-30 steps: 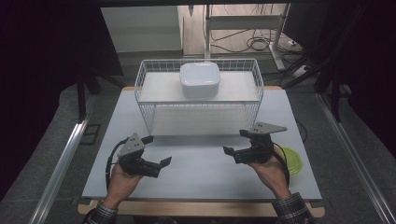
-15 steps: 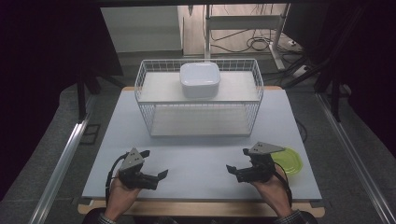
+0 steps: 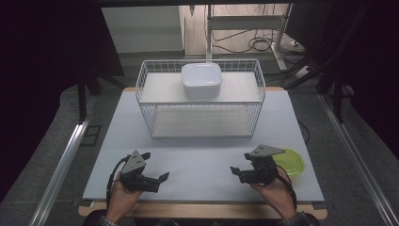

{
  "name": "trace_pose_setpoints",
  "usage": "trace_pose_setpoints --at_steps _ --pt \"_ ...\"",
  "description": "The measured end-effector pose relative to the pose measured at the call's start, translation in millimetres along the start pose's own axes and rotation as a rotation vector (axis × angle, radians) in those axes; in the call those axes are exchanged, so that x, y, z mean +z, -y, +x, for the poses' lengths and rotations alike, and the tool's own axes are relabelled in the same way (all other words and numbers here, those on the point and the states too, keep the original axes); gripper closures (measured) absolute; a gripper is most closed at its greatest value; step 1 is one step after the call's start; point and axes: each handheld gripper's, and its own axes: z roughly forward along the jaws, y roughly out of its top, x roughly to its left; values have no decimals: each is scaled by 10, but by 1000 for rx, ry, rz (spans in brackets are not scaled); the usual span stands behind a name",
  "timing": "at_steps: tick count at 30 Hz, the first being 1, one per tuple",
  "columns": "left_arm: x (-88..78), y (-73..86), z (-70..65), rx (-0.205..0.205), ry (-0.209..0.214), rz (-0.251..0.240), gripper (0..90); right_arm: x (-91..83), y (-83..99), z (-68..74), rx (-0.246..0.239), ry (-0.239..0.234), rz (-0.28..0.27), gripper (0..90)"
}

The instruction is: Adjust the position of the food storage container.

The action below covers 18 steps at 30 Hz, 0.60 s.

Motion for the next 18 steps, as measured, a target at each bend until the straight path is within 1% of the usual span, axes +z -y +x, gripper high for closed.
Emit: trace_pose_setpoints --at_steps 3,6,7,9,10,13,16,18 --pt "19 6 -11 10 -4 15 0 -121 6 -121 5 59 -12 495" --pt "30 10 -15 12 -7 20 0 -258 33 -298 18 118 -11 669" --pt "30 11 -14 11 -6 20 0 -289 44 -344 23 124 -9 711" --pt "29 12 -13 10 -7 19 0 -370 82 -458 50 162 -8 788" --pt "29 12 -12 9 -7 19 0 -409 104 -508 67 176 -9 818" --pt "34 16 -9 5 -5 22 0 -524 168 -644 101 220 -17 883" --pt "43 21 -8 5 -7 28 1 -649 214 -757 146 274 -28 894" --pt "46 23 -6 5 -8 30 1 -735 252 -835 187 303 -43 895"
